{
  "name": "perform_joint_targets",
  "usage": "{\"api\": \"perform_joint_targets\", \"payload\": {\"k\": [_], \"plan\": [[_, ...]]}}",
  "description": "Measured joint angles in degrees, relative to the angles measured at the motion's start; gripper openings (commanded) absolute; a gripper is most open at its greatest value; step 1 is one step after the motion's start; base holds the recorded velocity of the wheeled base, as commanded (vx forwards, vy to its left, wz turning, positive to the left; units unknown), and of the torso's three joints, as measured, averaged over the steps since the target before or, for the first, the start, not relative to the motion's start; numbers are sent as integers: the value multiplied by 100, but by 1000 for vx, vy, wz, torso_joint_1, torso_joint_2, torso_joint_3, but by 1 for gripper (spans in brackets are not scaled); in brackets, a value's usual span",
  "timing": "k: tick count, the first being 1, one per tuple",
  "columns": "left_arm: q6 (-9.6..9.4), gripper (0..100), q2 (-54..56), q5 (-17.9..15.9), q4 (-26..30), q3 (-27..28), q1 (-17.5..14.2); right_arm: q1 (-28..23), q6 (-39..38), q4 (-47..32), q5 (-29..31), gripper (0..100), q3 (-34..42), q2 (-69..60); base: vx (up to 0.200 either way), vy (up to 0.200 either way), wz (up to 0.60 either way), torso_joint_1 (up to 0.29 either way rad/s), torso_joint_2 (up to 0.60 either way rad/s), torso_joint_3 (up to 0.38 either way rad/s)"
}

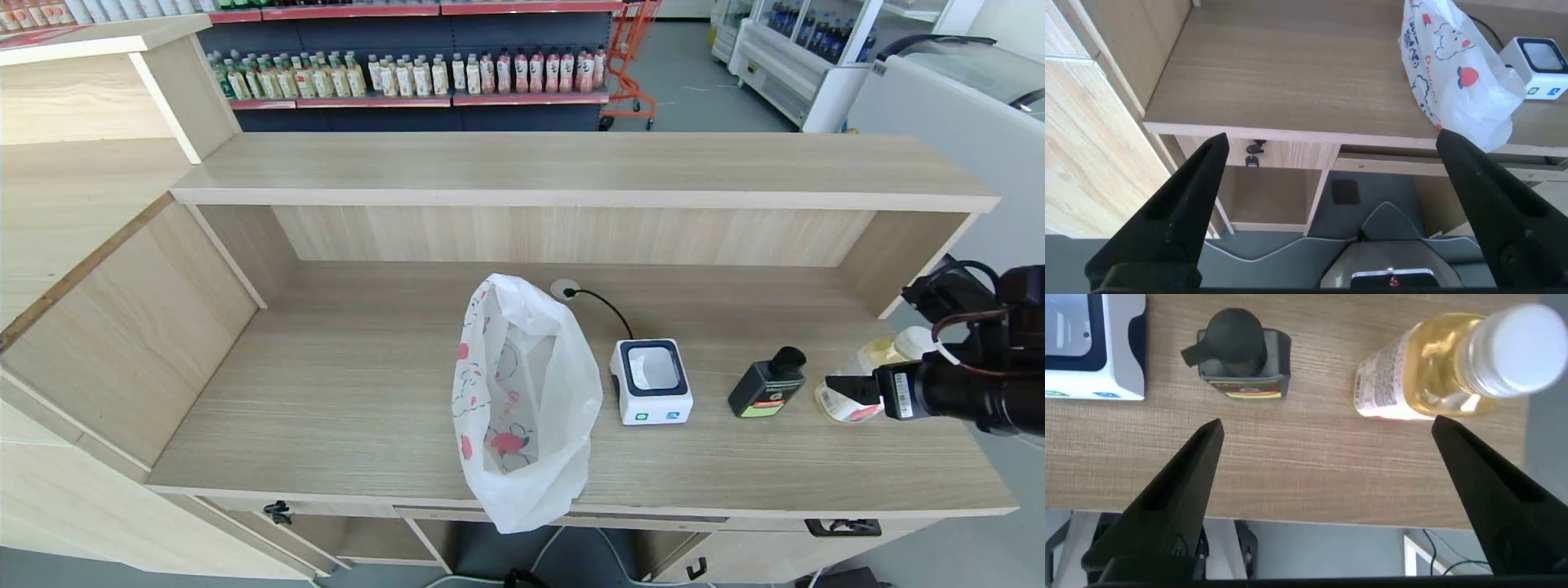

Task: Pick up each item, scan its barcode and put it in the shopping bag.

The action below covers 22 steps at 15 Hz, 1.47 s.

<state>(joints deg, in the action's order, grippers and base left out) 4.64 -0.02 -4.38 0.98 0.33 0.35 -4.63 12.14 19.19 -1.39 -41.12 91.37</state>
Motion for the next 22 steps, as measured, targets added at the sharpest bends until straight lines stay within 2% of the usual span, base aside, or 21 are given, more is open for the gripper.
{"api": "perform_joint_targets", "payload": {"k": [3,7,13,22], "plan": [[0,100,0,-2,-2,0,0,301,-90,87,-285,100,-461,940,0,0,0,0,0,0],[0,100,0,-2,0,0,0,658,-44,115,-293,100,-725,1574,0,0,0,0,0,0],[0,100,0,-2,0,2,0,730,690,130,-260,100,-1486,2291,0,0,0,0,0,0],[2,100,0,-2,0,2,0,780,1050,405,-244,100,-1723,2760,0,0,0,0,0,0]]}}
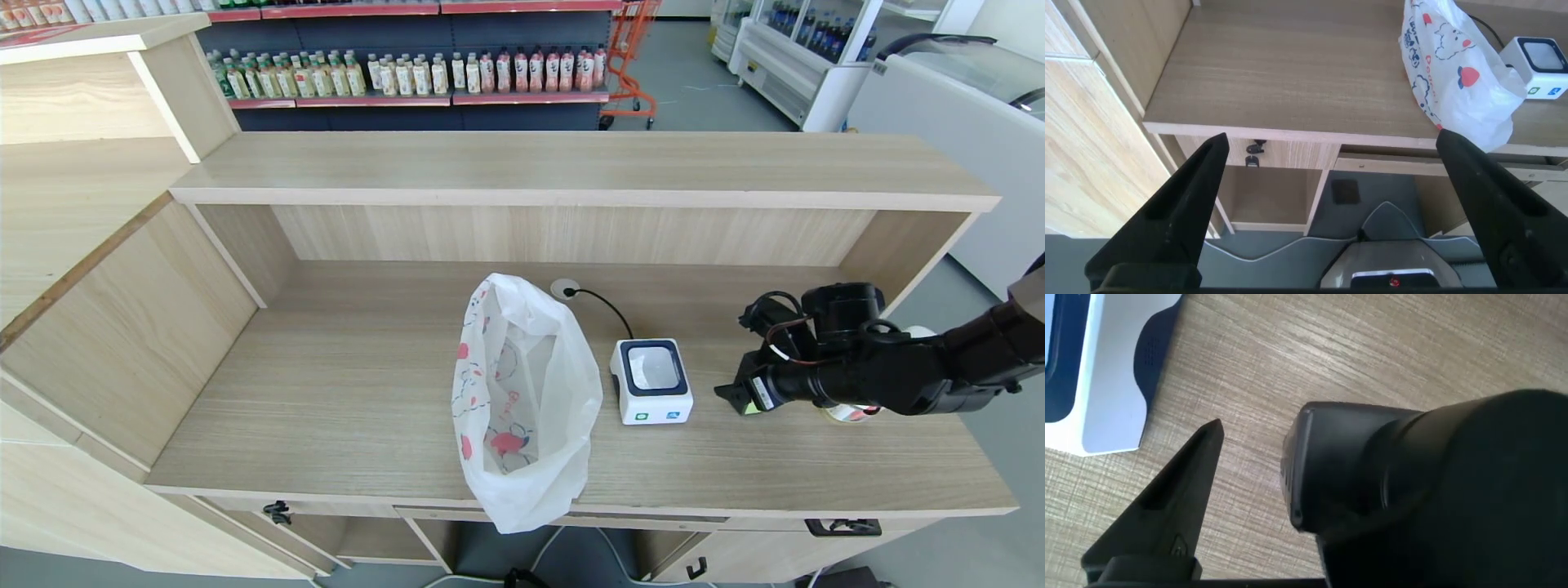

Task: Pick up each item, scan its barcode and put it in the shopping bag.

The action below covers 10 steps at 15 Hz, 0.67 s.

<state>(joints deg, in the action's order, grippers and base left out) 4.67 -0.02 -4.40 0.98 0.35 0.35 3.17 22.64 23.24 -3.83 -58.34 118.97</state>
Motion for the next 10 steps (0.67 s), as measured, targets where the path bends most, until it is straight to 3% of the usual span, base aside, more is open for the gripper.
{"api": "perform_joint_targets", "payload": {"k": [5,10], "plan": [[-2,100,0,0,0,0,0,13,29,5,33,100,88,-130,0,0,0,0,0,0],[-2,100,0,0,-2,0,0,-4,10,-13,343,100,763,-642,0,0,0,0,0,0]]}}
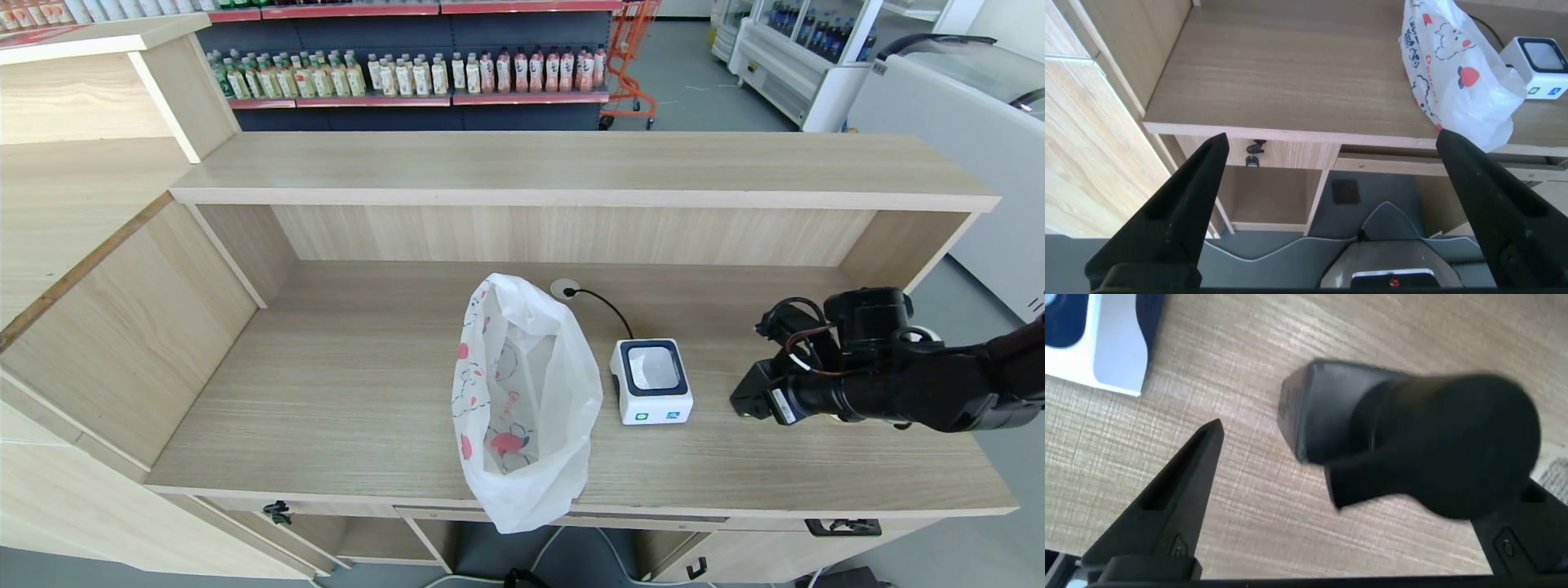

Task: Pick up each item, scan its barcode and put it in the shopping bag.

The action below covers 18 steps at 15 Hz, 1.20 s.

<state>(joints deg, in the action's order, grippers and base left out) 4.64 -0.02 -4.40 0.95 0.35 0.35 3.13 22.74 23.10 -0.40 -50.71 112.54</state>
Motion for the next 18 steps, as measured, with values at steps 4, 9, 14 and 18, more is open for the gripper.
{"api": "perform_joint_targets", "payload": {"k": [4,9,14,18], "plan": [[0,100,0,0,0,0,0,-11,-350,-33,118,100,328,-315,0,0,0,0,0,0],[0,100,0,0,2,0,0,17,-591,-35,-28,100,428,-336,0,0,0,0,0,0],[0,100,0,0,2,0,0,295,-1245,10,-542,100,512,-276,0,0,0,0,0,0],[0,100,0,0,2,0,0,452,-1368,471,-824,100,479,-45,0,0,0,0,0,0]]}}
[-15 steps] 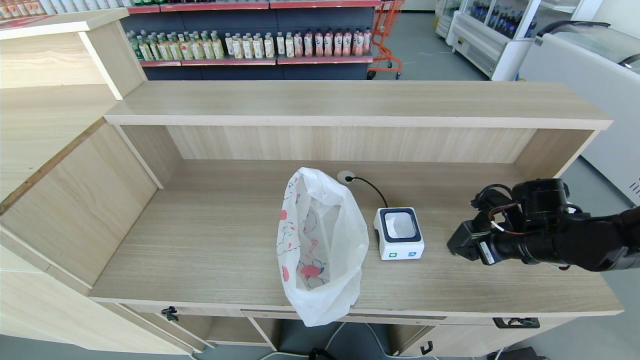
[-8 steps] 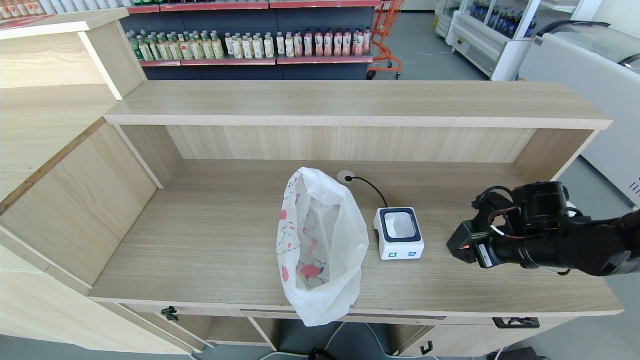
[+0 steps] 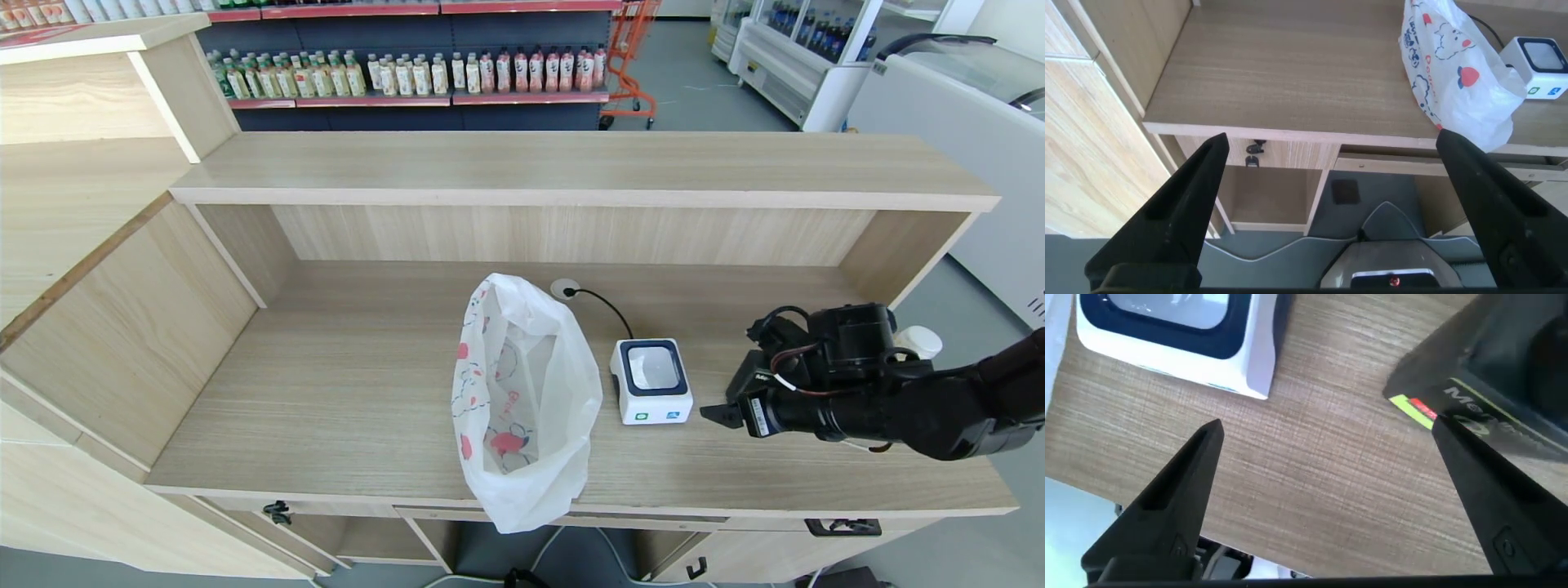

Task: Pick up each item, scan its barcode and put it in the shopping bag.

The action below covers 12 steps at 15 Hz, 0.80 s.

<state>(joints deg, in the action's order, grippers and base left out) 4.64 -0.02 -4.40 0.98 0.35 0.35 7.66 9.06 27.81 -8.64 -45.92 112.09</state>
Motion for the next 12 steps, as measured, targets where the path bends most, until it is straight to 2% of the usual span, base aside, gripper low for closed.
{"api": "perform_joint_targets", "payload": {"k": [6,9,12], "plan": [[0,100,0,-2,0,0,0,243,-138,148,9,100,157,65,0,0,0,0,0,0],[0,100,0,0,0,0,0,-46,497,-394,697,100,262,-245,0,0,0,0,0,0],[0,100,0,0,0,0,-2,-240,599,-268,767,100,199,-350,0,0,0,0,0,0]]}}
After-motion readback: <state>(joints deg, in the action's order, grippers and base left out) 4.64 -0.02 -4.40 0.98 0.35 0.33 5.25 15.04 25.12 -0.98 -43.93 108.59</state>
